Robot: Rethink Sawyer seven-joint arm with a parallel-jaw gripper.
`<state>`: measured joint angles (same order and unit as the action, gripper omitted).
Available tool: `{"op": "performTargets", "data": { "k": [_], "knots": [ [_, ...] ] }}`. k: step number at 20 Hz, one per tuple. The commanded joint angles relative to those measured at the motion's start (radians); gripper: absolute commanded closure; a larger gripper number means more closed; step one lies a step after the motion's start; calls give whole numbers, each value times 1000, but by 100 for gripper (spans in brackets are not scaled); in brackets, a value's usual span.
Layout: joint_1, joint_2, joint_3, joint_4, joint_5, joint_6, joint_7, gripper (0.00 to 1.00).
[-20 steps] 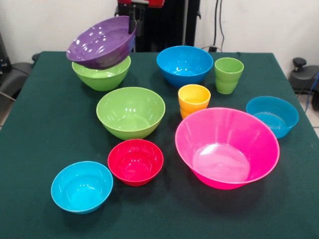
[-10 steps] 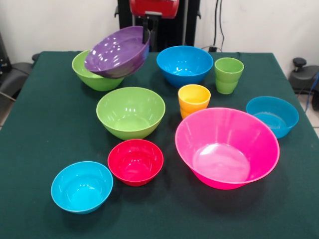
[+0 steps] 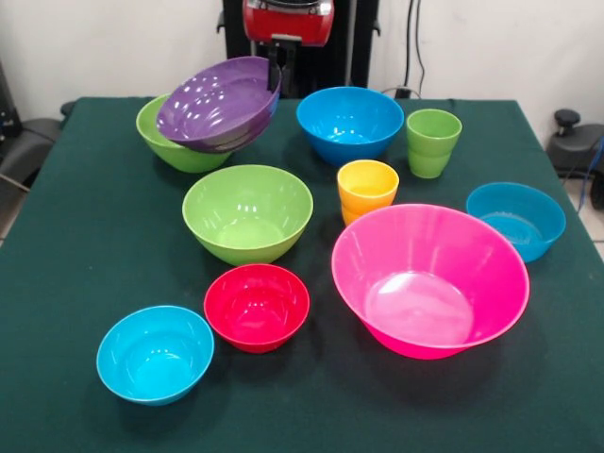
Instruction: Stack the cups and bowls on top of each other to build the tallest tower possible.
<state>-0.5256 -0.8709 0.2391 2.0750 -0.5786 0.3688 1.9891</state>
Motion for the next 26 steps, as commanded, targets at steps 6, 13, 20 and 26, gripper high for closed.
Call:
{"op": "performTargets", "data": {
  "k": [6, 13, 20, 26],
  "knots": [
    [1, 15, 12, -27, 49, -8, 82, 100],
    [-2, 17, 10, -42, 55, 2, 65, 100],
    [-48, 40, -23, -26, 11, -22, 37, 100],
    [-86, 92, -39, -35, -26, -60, 29, 100]
  ]
}}
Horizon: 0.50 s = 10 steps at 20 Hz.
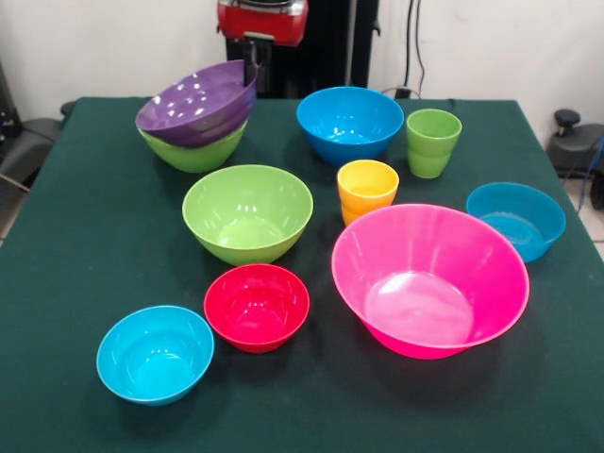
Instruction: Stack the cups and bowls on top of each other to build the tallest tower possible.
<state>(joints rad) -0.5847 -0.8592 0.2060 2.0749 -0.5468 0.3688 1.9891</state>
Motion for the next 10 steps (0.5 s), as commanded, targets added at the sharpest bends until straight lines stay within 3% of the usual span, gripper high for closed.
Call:
{"op": "performTargets", "data": {
  "k": [1, 10],
  "knots": [
    [-28, 90, -10, -39, -63, -66, 30, 100],
    [-33, 152, -23, -58, -76, -100, 28, 100]
  ]
}}
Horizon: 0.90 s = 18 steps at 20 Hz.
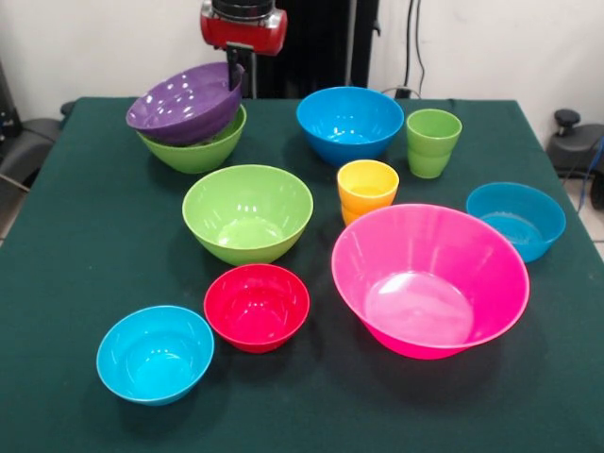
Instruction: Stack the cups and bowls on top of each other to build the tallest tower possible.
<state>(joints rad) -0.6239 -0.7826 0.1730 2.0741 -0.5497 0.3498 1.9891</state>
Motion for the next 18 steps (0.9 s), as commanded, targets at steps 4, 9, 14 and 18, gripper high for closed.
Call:
{"op": "performTargets", "data": {
  "k": [4, 9, 14, 18],
  "knots": [
    [5, 76, 16, -62, -66, -73, 18, 100],
    [14, 76, 12, -65, -87, -102, 10, 0],
    [10, 78, 23, -64, -95, -120, 3, 0],
    [-3, 90, 36, -67, -82, -123, 10, 0]
  ]
}}
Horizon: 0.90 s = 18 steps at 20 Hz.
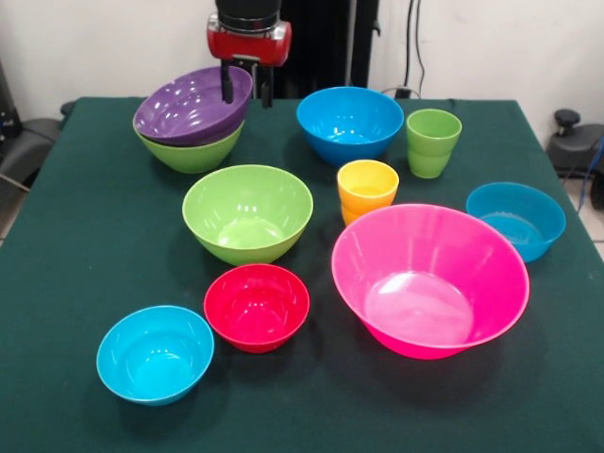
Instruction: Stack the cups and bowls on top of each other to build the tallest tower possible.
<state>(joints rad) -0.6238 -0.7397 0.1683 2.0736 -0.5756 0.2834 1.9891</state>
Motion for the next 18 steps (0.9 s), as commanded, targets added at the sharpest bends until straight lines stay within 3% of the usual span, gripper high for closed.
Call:
{"op": "performTargets", "data": {
  "k": [1, 9, 15, 18],
  "knots": [
    [-1, 48, 39, -69, -56, -52, 9, 0],
    [-2, 39, 46, -61, -40, -24, 5, 0],
    [13, -78, 47, 19, 9, 44, 13, 0],
    [25, -95, 40, 42, 12, 30, 34, 0]
  ]
}}
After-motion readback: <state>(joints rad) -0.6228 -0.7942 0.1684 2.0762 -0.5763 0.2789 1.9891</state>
